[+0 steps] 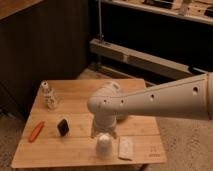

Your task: Place the ceramic cup over the eraser

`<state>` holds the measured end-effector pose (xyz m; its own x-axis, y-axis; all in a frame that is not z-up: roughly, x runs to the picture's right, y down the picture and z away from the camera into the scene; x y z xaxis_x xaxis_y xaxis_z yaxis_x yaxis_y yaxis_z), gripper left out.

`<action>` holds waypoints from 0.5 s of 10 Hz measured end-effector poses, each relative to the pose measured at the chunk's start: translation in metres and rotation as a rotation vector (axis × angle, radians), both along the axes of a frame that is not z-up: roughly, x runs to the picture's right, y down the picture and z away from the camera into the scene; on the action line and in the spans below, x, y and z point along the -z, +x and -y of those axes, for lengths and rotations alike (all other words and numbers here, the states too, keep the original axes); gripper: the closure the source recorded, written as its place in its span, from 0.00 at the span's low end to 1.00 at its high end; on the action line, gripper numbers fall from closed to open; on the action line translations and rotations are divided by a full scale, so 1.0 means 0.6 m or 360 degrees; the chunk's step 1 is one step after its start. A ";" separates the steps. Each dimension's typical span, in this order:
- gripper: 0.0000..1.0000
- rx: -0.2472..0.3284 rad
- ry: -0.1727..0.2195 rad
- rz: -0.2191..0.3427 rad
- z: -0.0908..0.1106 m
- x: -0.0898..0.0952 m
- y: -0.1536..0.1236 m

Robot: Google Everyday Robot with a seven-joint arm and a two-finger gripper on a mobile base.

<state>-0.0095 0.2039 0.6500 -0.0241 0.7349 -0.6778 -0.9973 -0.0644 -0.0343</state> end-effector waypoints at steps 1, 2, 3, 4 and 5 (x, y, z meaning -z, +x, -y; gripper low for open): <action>0.35 -0.0039 -0.0023 0.0015 -0.005 -0.005 0.012; 0.35 -0.0061 -0.0044 0.0030 -0.011 -0.012 0.016; 0.35 -0.0080 -0.0077 0.0060 -0.025 -0.028 0.013; 0.35 -0.0089 -0.0091 0.0067 -0.031 -0.034 0.014; 0.35 -0.0099 -0.0099 0.0072 -0.034 -0.038 0.016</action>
